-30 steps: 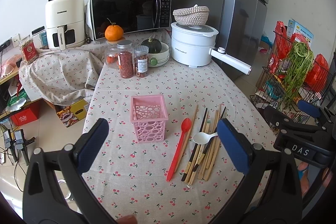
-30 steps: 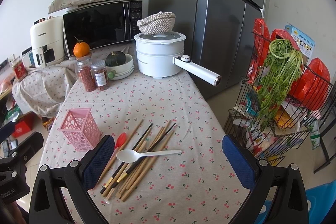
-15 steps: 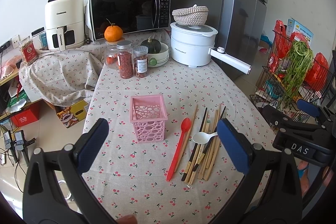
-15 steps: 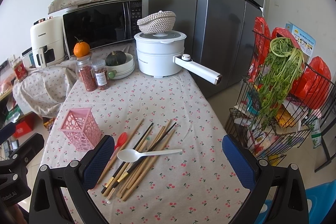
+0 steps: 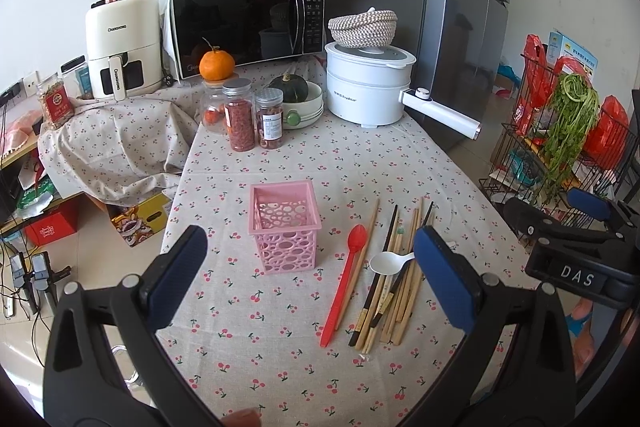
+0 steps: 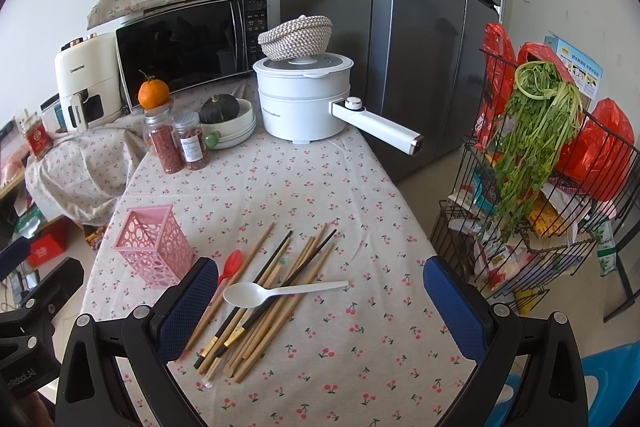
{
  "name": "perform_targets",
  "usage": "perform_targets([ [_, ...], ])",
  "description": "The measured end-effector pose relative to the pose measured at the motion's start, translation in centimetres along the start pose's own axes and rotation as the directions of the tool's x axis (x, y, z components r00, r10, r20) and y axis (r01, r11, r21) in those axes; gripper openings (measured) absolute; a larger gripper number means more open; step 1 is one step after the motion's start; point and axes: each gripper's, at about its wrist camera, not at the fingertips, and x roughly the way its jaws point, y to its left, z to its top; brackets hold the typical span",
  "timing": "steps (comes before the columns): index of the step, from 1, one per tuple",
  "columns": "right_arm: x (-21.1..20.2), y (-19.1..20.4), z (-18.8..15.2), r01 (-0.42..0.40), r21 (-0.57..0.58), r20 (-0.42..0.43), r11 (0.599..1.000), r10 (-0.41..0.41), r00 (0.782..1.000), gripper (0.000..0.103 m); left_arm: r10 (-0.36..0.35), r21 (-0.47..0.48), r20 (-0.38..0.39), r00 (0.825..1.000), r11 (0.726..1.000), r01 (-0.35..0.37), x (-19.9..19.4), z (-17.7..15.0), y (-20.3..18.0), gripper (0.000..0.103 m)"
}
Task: Organize utensils
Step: 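Lower the left tool and grasp a wooden chopstick from the pile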
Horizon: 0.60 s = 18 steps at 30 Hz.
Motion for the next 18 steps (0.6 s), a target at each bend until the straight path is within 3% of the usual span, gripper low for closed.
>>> perform_targets([
  [5,1.3,-0.8,0.6,0.001,0.001,-0.037,1.0,-0.001,0.999,0.103,-0.026,0.0,-0.04,0.999,1.0,0.026,1.2,0.5,0.3,0.102],
  [10,4.2,-2.6,1.4,-0.053,0.067,-0.138,0.996,0.061,0.989,0.103,-0.093,0.003,-0.118,0.989,0.996,0.094,2.9,1.7,0.0,0.102],
  [16,9.0,-6.0,1.9,-0.059,0.177,-0.283,0.982,0.108,0.953,0.103,-0.186,0.036,-0.261,0.947,0.979,0.202,6.7,4.3,-2.5,0.102],
  [18,10.4,-7.0,1.8,-0.034,0.191,-0.319,0.981,0.095,0.943,0.103,-0.198,0.051,-0.334,0.921,0.972,0.228,9.1,4.9,-3.9,0.097],
])
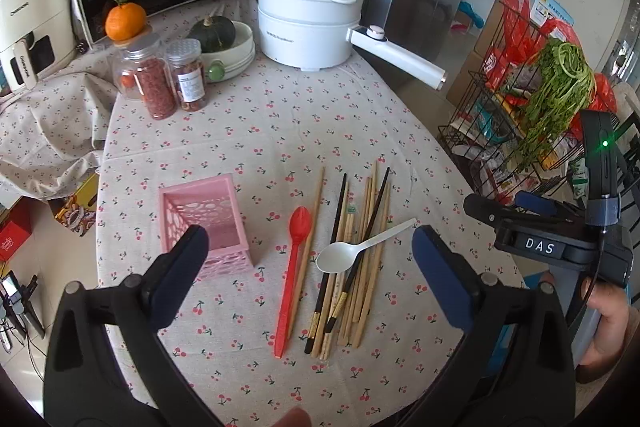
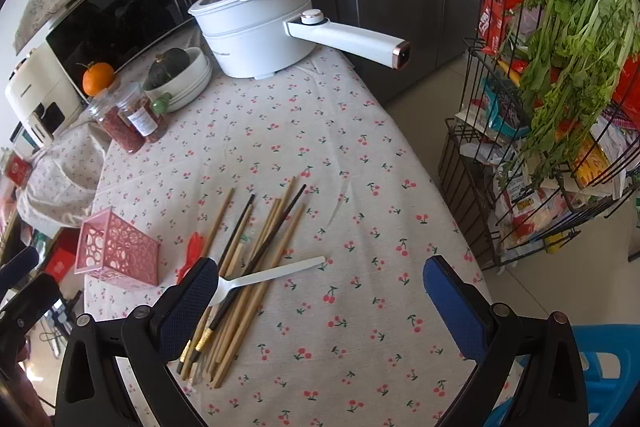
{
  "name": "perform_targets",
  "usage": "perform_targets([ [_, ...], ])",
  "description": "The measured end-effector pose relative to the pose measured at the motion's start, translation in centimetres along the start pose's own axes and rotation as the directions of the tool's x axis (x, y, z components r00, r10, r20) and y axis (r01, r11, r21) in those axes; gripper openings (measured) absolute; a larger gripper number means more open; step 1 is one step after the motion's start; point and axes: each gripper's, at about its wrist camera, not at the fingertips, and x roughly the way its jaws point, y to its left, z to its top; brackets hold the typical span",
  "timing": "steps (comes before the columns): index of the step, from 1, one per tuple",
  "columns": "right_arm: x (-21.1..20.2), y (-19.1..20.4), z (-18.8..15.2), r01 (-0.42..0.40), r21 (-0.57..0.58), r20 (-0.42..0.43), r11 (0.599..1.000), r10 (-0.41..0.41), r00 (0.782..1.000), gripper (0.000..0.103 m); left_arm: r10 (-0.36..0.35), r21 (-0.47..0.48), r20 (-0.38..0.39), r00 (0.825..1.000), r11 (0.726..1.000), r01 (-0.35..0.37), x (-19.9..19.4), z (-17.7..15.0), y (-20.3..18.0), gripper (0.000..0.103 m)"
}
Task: Organize utensils
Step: 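Lower the left tool and grasp a wooden chopstick from the pile, then lift the chopstick with the left tool while the right tool grasps another wooden chopstick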
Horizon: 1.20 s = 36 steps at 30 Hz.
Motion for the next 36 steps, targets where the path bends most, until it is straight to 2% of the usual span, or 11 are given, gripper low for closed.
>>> perform_targets([
  [2,1.0,-1.1,0.3,-0.008,0.027,-0.031,1.0,0.009,0.999,0.103,-0.036,-0.013,-0.103,0.994,0.999,0.035,2.8,1.2,-0.5,0.078],
  [4,2.0,-2.4,0.5,-0.043,0.064,-0.068,0.997,0.047,0.997,0.103,-0.059,-0.023,-0.193,0.979,0.998,0.056,5.7,2.0,-1.0,0.068],
  [7,3.2,-3.3,0.4,-0.063,0.097,-0.108,0.993,0.073,0.991,0.102,-0.033,-0.008,-0.282,0.959,0.999,0.031,9.7,2.4,-1.8,0.048],
  [11,4.0,-3.7,0.5,-0.048,0.089,-0.122,0.995,0.058,0.991,0.102,0.014,-0.011,-0.344,0.939,1.0,-0.019,14.3,3.0,-1.6,0.027],
  [14,4.7,-3.9,0.5,-0.056,0.091,-0.141,0.994,0.069,0.988,0.102,0.016,-0.027,-0.372,0.928,0.999,-0.027,16.7,3.2,-1.2,0.014],
  [19,5.2,-3.6,0.9,-0.071,0.088,-0.145,0.994,0.083,0.986,0.102,0.054,-0.038,-0.412,0.909,0.996,-0.076,19.3,3.4,-0.5,0.014],
  [23,5.3,-3.1,1.2,-0.081,0.087,-0.146,0.993,0.094,0.985,0.102,0.043,-0.06,-0.447,0.893,0.995,-0.078,20.7,3.1,0.0,0.014],
  [26,5.3,-3.0,1.3,-0.083,0.086,-0.144,0.993,0.095,0.985,0.102,0.053,-0.039,-0.443,0.895,0.996,-0.079,20.6,3.1,0.0,0.014],
  [29,5.5,-2.9,1.5,-0.082,0.091,-0.144,0.992,0.094,0.985,0.102,0.081,0.005,-0.432,0.898,0.996,-0.087,20.7,3.1,-0.5,0.008],
  [32,6.0,-3.1,1.5,-0.079,0.107,-0.151,0.991,0.095,0.984,0.102,0.082,0.012,-0.406,0.91,0.996,-0.084,20.5,3.0,-0.5,0.007],
  [36,6.7,-3.3,1.4,-0.076,0.13,-0.165,0.989,0.097,0.981,0.102,0.057,0.004,-0.328,0.943,0.998,-0.058,18.3,2.9,-1.0,0.007],
])
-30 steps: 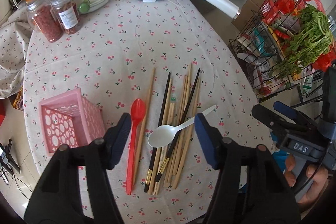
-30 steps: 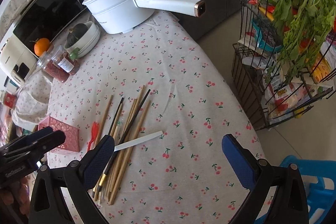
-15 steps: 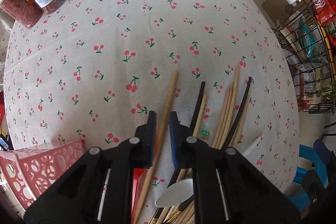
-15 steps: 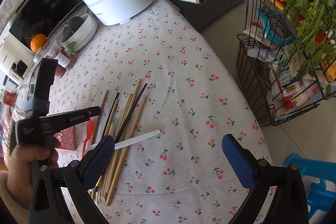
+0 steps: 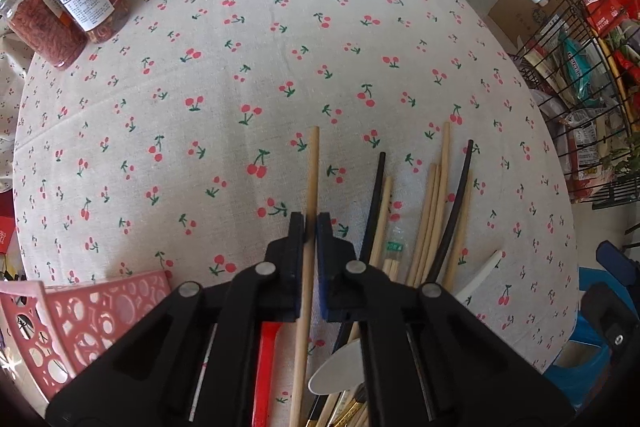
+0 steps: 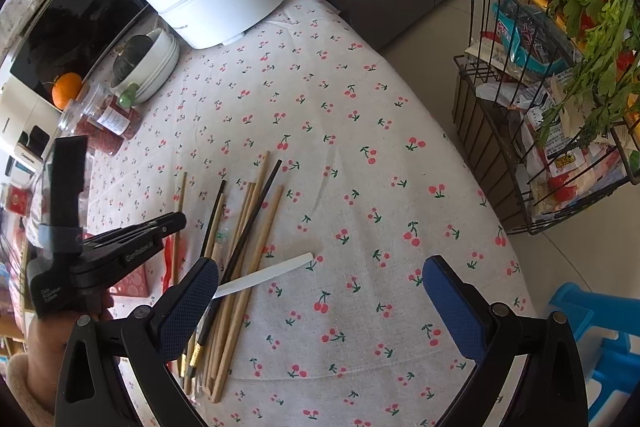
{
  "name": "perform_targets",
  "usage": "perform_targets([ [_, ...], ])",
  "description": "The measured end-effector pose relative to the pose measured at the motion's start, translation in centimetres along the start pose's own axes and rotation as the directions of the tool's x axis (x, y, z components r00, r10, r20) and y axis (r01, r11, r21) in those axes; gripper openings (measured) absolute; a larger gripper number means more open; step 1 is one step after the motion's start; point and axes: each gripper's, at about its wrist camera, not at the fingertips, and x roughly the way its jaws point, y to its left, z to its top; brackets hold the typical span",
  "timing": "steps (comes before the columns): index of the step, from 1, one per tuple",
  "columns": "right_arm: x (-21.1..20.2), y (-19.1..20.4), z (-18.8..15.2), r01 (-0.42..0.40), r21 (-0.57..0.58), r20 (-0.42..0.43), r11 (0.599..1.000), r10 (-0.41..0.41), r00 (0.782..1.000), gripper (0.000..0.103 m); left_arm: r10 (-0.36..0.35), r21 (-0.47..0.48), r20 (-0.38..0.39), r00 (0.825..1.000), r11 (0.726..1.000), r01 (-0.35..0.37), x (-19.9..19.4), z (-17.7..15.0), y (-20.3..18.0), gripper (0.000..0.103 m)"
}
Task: Organize utensils
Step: 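Lift the chopstick with the left tool while the right tool grasps another wooden chopstick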
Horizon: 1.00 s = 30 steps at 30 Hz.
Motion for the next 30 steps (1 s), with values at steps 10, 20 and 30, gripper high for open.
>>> perform_targets([
  [10,1.6,1.8,0.1,-0.096,0.021,-0.044,0.995,0.097,0.994,0.085,-0.125,0.024,0.303,0.945,0.992,0.123,-11.1,-4.7,3.2,0.007],
  [20,5.8,2.4,1.2,-0.104,0.086,-0.093,0.991,0.111,0.989,0.045,-0.197,0.056,0.463,0.864,0.98,0.193,-15.2,-8.0,5.8,0.006],
  [30,9.3,5.8,2.0,0.117,-0.023,-0.113,0.993,-0.119,0.986,0.027,-0.219,0.045,0.467,0.857,0.974,0.224,-15.7,-9.3,7.9,0.006],
])
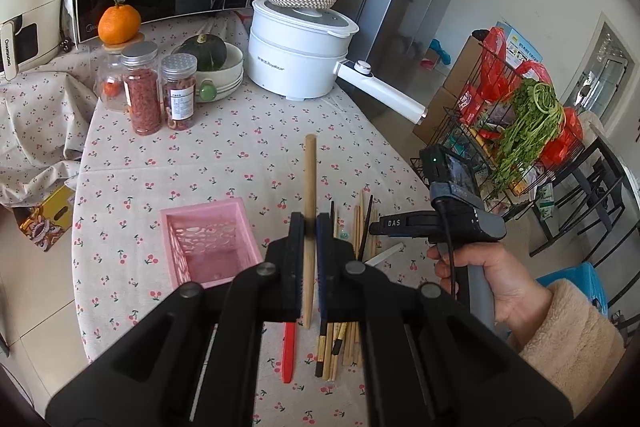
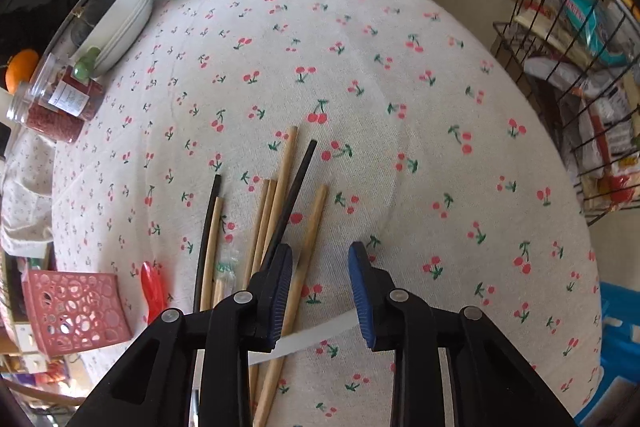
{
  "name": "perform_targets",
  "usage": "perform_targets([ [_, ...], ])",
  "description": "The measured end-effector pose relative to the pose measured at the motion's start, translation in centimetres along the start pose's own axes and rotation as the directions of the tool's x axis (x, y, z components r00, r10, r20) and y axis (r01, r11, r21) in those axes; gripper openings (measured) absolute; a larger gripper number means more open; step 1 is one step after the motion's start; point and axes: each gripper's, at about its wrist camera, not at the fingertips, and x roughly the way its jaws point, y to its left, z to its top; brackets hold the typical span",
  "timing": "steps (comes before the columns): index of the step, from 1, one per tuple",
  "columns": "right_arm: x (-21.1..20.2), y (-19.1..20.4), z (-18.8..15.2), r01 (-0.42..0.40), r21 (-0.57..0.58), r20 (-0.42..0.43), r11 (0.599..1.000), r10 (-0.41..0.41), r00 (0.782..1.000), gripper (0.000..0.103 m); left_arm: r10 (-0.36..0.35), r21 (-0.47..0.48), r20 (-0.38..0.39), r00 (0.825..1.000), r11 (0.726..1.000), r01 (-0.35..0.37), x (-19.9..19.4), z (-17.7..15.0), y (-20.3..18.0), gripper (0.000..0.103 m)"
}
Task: Organize utensils
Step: 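Lift the chopstick with the left tool while the right tool grasps another wooden chopstick, then insert both held chopsticks into the pink basket with left and right tools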
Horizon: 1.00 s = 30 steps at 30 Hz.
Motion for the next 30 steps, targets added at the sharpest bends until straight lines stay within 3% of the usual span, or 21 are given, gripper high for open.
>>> perform_targets([
  [2,0.1,1.3,-0.1,0.071,-0.051,0.016,0.996,-0.07,0.997,0.024,0.003,-0.004,0.001,1.0,1.0,-0.003,-0.2,-0.1,0.2,0.006],
  [3,0.1,2.0,-0.2,0.102,-0.079,0.029,0.992,-0.1,0.995,0.013,0.005,-0.005,0.001,1.0,1.0,-0.005,-0.2,-0.2,0.3,0.006],
  [4,0.1,2.4,-0.2,0.109,-0.096,0.038,0.989,-0.106,0.994,0.01,0.008,-0.007,0.002,1.0,1.0,-0.008,-0.3,-0.2,0.4,0.006],
  [10,-0.6,1.2,0.2,-0.034,-0.006,0.067,0.999,0.035,0.997,0.005,0.016,-0.031,0.032,0.999,0.999,-0.015,-1.2,-0.2,1.1,0.006],
  [14,-3.7,0.5,0.3,-0.124,0.001,0.168,0.992,0.123,0.978,0.005,0.015,-0.033,0.072,0.997,0.999,-0.012,-2.4,0.0,1.1,0.006],
  [19,-9.1,0.9,-0.8,-0.174,-0.076,0.332,0.982,0.189,0.924,0.005,0.011,-0.035,0.151,0.988,0.999,-0.006,-4.4,0.4,1.0,0.006],
  [24,-13.8,1.8,-2.7,-0.189,-0.142,0.447,0.972,0.233,0.864,0.005,0.009,-0.035,0.249,0.968,0.999,0.0,-6.8,1.0,0.8,0.006],
  [30,-18.6,2.3,-5.0,-0.182,-0.211,0.561,0.96,0.271,0.782,0.005,0.034,-0.053,0.396,0.917,0.998,-0.013,-9.5,1.5,1.4,0.006],
])
